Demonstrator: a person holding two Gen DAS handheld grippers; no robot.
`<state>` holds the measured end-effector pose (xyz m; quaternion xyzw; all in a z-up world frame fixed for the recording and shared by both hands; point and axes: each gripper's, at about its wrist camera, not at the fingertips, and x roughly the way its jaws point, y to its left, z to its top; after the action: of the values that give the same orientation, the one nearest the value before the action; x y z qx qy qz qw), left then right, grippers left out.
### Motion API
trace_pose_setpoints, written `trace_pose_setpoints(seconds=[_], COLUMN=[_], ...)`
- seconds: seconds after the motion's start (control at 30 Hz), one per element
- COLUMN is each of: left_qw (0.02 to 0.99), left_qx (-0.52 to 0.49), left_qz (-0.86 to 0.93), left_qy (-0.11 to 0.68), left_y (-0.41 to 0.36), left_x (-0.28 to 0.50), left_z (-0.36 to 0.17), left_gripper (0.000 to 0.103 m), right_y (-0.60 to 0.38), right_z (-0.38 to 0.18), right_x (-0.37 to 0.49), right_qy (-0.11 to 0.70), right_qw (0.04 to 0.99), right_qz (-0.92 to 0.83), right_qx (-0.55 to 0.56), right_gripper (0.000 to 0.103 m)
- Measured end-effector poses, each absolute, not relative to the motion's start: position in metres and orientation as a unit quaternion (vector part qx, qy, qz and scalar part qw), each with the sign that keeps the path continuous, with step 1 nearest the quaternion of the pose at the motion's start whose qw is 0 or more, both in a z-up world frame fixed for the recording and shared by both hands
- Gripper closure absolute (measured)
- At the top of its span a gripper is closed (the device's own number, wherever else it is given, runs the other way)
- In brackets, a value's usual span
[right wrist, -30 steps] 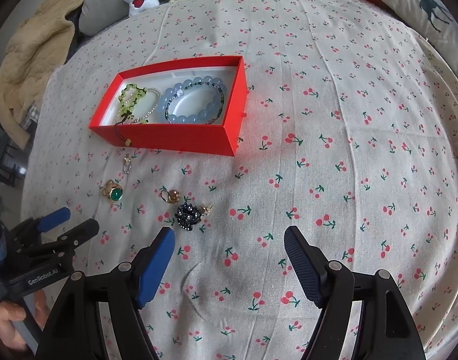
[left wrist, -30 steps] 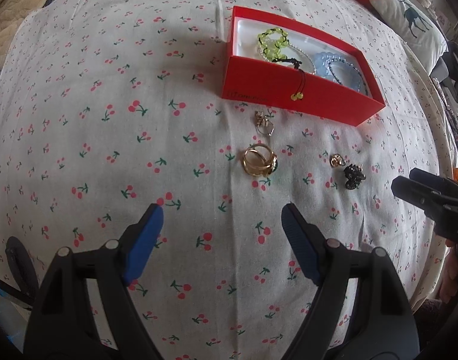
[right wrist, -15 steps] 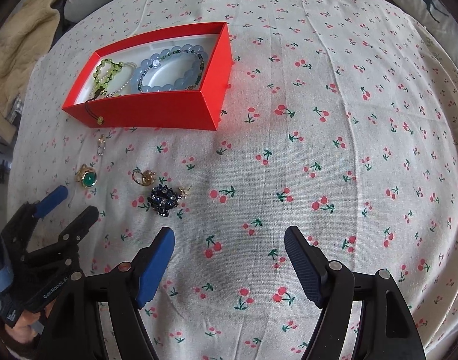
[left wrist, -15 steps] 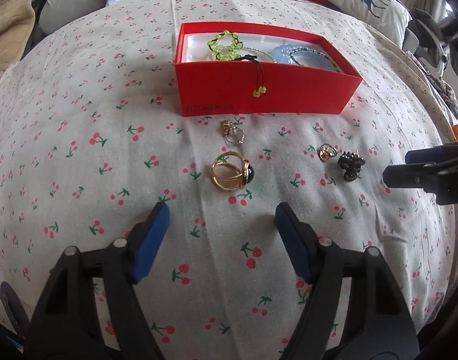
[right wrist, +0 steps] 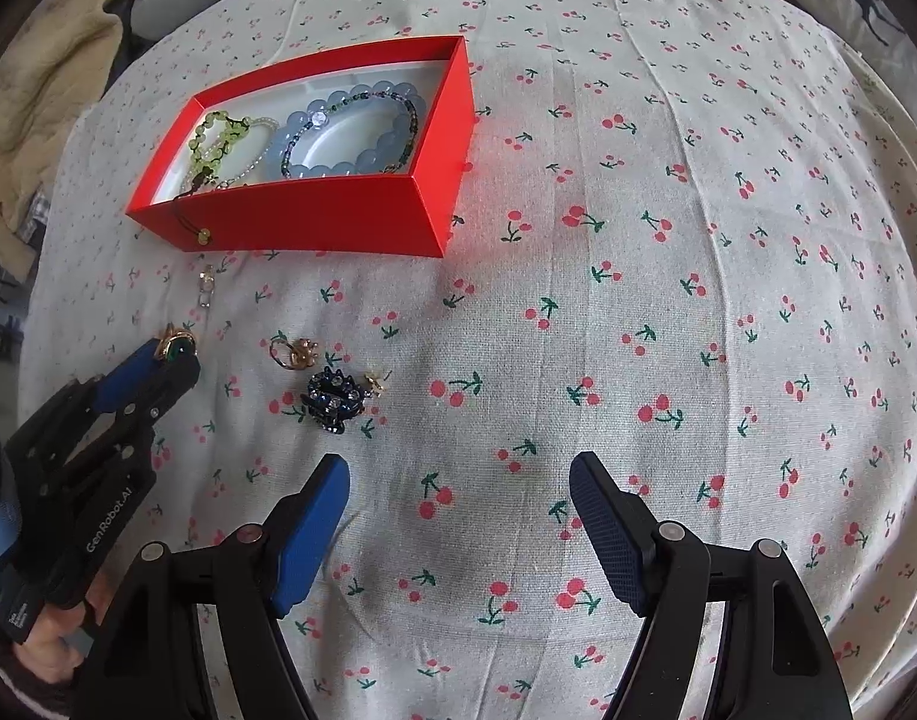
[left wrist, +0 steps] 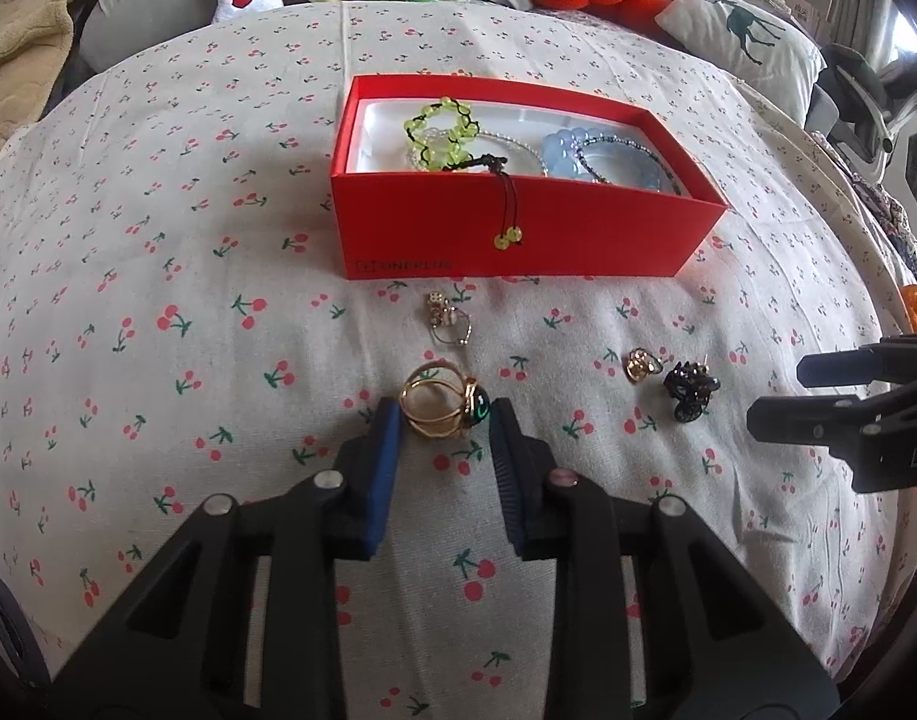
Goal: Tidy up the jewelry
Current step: 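Grasp the black flower ring with the right tool while the left tool holds the gold rings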
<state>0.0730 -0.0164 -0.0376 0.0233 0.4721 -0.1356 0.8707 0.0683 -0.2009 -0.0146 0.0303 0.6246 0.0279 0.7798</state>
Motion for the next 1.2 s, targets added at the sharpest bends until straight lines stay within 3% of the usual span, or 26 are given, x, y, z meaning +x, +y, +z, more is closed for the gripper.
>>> trace_pose_setpoints(seconds=[0.4,0.43,0.53,0.57,1.2], left_qw=[0.870,0.870,0.869,0.868,0.863], left_qx=[0.030,0.029,0.025,0.024,0.009], left_qz=[-0.106,-0.105,-0.101,-0.100,-0.087], left_qy=[0.481,0.481,0.484,0.486,0.497], left_y=[-0.006,-0.004,0.003,0.006,0.029], left_x=[0.062,0.061,0.059,0.058,0.055], left_z=[-0.021,-0.020,-0.019,-0.019,-0.018], left_gripper=[0.071,0.071,0.071,0.071,0.071], right_y=[-0.177,-0.174,-0.161,-0.156,-0.132], right_z=[-0.012,-0.011,-0.010,-0.011,-0.030], right_x=[0.085,0.086,0.091,0.093,0.108], right_qy=[0.627,0.626,0.625,0.626,0.617], right_qw=[0.773,0.774,0.773,0.772,0.785], right_qz=[0.031,0.031,0.040,0.044,0.011], right_qx=[0.085,0.091,0.100,0.099,0.058], right_gripper=[0.027,0.032,0.068,0.072,0.080])
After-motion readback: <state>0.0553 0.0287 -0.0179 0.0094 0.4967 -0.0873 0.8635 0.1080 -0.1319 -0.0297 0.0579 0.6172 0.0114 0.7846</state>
